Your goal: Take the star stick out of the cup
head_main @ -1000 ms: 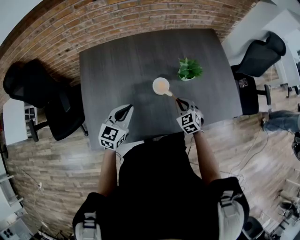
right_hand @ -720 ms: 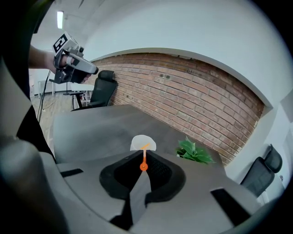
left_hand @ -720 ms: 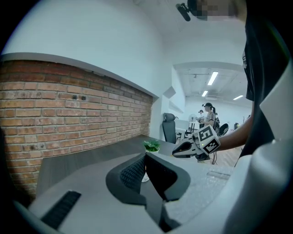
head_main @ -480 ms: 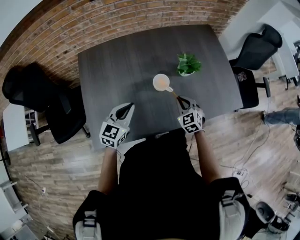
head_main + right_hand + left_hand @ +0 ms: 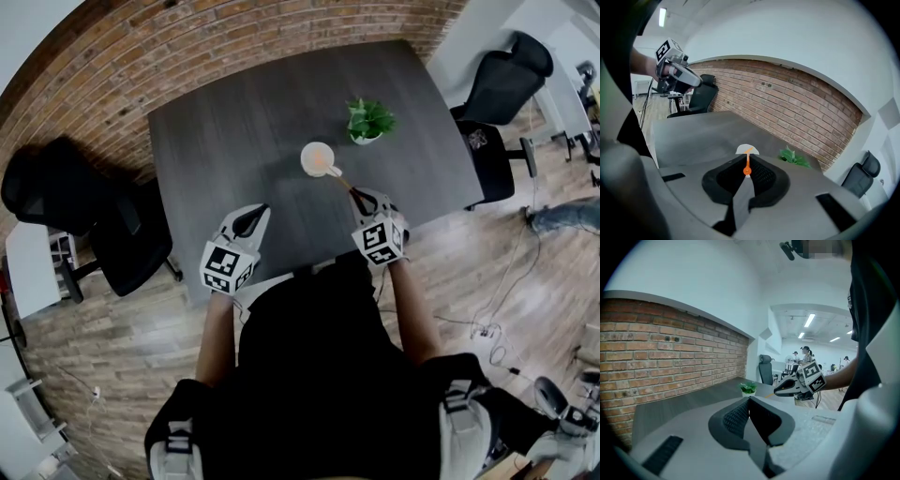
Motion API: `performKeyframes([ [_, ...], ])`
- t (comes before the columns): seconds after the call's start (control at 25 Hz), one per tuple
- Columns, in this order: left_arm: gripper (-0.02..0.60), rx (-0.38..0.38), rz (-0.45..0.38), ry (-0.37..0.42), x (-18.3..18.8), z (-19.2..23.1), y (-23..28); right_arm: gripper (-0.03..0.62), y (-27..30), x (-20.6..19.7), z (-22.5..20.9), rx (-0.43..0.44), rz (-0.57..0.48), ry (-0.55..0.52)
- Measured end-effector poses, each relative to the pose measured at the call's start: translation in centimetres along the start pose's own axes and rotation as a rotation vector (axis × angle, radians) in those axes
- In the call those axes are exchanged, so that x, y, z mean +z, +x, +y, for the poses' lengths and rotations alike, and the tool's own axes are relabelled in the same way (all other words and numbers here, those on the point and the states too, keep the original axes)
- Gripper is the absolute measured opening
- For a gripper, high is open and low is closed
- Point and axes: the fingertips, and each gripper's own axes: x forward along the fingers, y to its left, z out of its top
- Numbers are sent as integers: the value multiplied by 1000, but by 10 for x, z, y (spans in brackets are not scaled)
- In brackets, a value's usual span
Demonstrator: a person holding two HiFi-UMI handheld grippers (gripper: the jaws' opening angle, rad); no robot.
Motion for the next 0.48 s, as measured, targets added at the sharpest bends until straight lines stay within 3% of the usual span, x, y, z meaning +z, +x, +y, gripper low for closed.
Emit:
performKeyframes([
  [0.48,2,-53,-2,14,-1,-8,3,14,-18,20,6,-29,-29,-26],
])
